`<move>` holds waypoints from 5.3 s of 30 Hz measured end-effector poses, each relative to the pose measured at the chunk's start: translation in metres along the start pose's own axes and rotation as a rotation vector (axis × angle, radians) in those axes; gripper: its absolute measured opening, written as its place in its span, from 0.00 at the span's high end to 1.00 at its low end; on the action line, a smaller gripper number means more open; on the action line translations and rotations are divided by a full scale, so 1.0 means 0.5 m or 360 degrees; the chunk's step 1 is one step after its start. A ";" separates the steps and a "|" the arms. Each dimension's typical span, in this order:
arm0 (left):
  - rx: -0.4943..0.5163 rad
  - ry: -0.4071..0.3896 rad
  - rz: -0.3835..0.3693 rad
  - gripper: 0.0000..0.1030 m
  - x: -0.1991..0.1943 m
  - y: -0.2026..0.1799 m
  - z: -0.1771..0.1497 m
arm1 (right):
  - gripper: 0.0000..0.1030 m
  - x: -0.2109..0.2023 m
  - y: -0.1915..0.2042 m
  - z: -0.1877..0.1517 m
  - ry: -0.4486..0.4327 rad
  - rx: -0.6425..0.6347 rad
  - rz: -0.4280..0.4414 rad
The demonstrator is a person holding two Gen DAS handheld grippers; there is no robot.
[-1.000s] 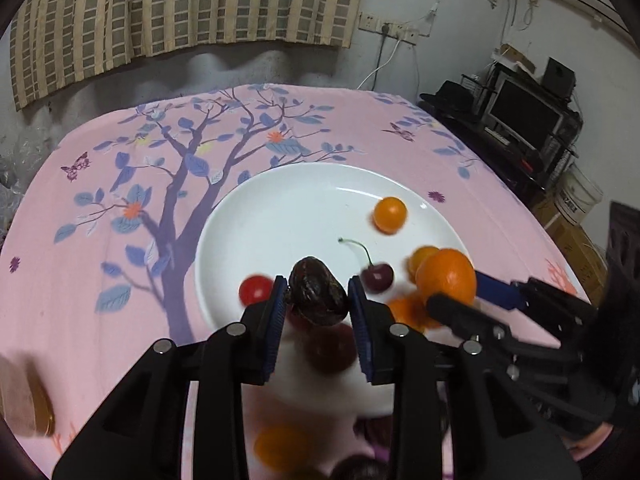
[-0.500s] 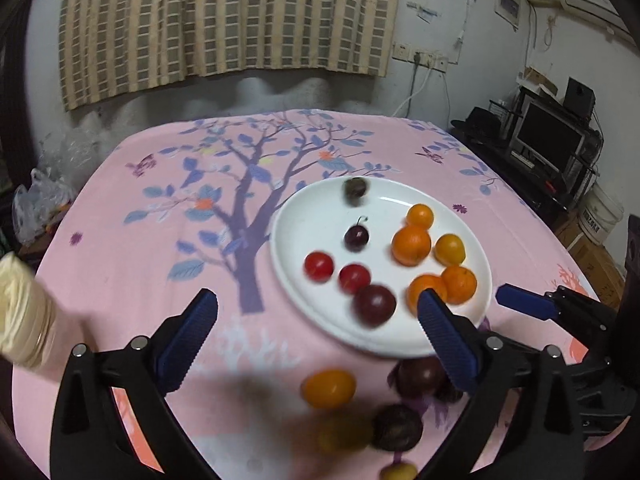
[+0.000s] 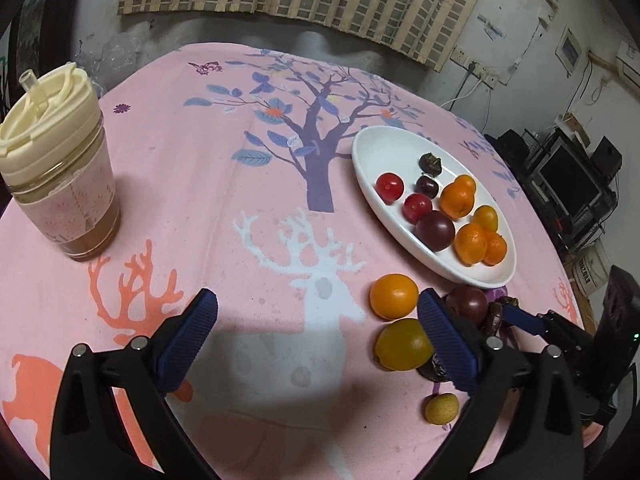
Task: Organize fruits
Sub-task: 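Grasp a dark plum with the left tool while the right tool grasps a dark brown fruit, then carry both fruits over the white plate and open both tools, then grasp a small orange with the left tool while the right tool grasps a dark plum, then lower the orange and plum into the white plate and open both tools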
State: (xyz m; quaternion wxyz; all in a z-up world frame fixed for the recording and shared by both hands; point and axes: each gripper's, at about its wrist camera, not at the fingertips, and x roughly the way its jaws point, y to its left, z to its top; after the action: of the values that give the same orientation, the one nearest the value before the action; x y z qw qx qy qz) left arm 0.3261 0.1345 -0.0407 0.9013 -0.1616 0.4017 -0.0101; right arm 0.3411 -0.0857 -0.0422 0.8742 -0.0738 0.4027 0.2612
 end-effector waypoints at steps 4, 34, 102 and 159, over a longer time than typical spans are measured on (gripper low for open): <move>0.0010 0.0007 -0.0007 0.05 -0.003 -0.001 -0.002 | 0.38 0.011 -0.009 -0.003 0.0015 0.0046 0.0044; 0.0392 0.0230 -0.0191 0.48 0.067 -0.106 -0.066 | 0.59 -0.023 -0.042 0.008 -0.0084 0.0206 0.0090; -0.0021 -0.0110 0.0282 0.05 0.003 -0.011 0.012 | 0.43 0.045 0.014 0.037 0.0047 0.0285 -0.0045; 0.0460 -0.0072 -0.0030 0.63 0.048 -0.185 0.062 | 0.61 -0.051 -0.073 0.076 -0.0257 0.0402 -0.0101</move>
State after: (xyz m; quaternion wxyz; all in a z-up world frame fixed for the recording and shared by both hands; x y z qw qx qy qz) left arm 0.3750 0.0520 -0.0107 0.9239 -0.0340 0.3742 -0.0726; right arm 0.3714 -0.1139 -0.0010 0.9138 0.0453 0.3582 0.1859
